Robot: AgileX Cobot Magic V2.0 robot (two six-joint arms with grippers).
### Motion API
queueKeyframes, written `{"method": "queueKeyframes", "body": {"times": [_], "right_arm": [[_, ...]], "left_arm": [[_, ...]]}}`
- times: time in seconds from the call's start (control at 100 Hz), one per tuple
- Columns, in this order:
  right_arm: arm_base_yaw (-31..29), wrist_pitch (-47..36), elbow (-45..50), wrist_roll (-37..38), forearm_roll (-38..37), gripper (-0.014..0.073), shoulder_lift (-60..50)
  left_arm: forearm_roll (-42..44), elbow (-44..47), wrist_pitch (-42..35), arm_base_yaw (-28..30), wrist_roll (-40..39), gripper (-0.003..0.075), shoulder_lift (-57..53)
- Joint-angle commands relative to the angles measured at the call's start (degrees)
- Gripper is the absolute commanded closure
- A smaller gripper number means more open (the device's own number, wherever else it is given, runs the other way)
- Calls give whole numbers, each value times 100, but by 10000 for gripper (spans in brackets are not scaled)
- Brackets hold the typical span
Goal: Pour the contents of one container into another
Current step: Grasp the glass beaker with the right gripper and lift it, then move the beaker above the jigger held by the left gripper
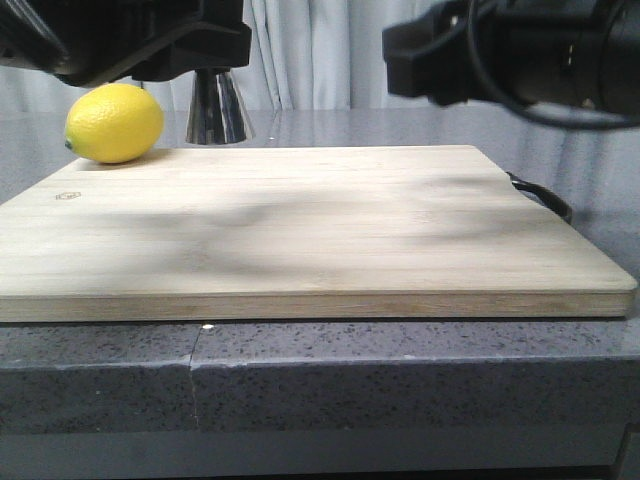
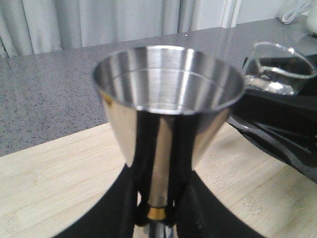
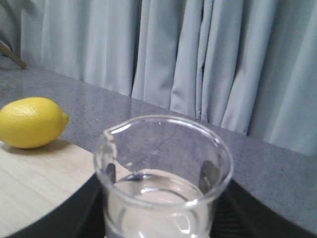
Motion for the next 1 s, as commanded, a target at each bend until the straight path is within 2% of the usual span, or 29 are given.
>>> {"method": "queueKeyframes", "body": {"times": [0.0, 0.25, 0.53, 0.78, 0.99], "right_arm": [[-8, -130, -297, -20, -351, 370, -400], [-8, 1038, -1004, -20, -1272, 370, -778], [-8, 1849, -1657, -20, -2024, 370, -976], [-8, 2188, -2070, -20, -2802, 370, -1004], [-8, 2209, -2144, -20, -3154, 370, -1004]], "left_arm": [[56, -160, -420, -99, -39, 739, -117], [295, -160, -420, -425, -39, 740, -117], [295, -160, -350, -441, -51, 740, -117], [295, -160, -321, -441, -78, 740, -117], [295, -160, -307, -441, -78, 740, -117]]}}
